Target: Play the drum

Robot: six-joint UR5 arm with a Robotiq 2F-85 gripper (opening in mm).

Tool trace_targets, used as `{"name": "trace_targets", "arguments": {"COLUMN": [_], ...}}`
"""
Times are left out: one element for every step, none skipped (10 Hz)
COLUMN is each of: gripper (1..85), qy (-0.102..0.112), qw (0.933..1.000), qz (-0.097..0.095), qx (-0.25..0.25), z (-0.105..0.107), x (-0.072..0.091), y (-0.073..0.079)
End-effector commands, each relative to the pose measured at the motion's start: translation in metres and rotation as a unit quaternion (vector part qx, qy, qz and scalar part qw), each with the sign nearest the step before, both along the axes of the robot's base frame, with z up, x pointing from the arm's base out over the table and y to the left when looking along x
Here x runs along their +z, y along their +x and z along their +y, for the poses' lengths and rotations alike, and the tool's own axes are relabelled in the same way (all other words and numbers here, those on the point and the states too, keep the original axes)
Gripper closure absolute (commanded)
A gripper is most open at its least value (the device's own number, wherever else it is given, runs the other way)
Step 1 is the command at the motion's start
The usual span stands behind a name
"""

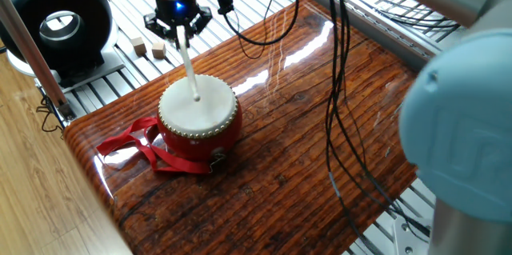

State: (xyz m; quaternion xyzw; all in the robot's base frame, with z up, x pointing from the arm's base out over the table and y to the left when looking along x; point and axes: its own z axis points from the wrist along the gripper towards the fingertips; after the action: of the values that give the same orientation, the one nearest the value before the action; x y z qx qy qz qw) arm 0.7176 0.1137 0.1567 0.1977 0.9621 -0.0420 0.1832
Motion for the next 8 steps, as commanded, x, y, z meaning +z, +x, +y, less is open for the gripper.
{"name": "trace_targets", "arguments": {"gripper": [84.7, 84.7, 84.7, 84.7, 84.7, 84.7, 84.7, 84.7], "qy": [-0.078, -0.095, -0.080, -0.043, 0.036, 0.078, 0.089, 0.086], "qw": [0.9918, 0.9882, 0.9928, 0.9983, 0.9984, 0.9927, 0.9903, 0.9916], "qz": [-0.099, -0.114, -0.083, -0.035, 0.043, 0.092, 0.106, 0.095], "qx": [0.022, 0.037, 0.035, 0.018, -0.002, -0.010, -0.013, -0.018], "z": [-0.020, -0.025, -0.020, -0.008, 0.021, 0.034, 0.033, 0.030], "x": [0.013, 0.020, 0.011, -0.002, -0.017, -0.019, -0.015, -0.012], "y": [0.041, 0.050, 0.035, 0.013, -0.023, -0.043, -0.049, -0.048]}}
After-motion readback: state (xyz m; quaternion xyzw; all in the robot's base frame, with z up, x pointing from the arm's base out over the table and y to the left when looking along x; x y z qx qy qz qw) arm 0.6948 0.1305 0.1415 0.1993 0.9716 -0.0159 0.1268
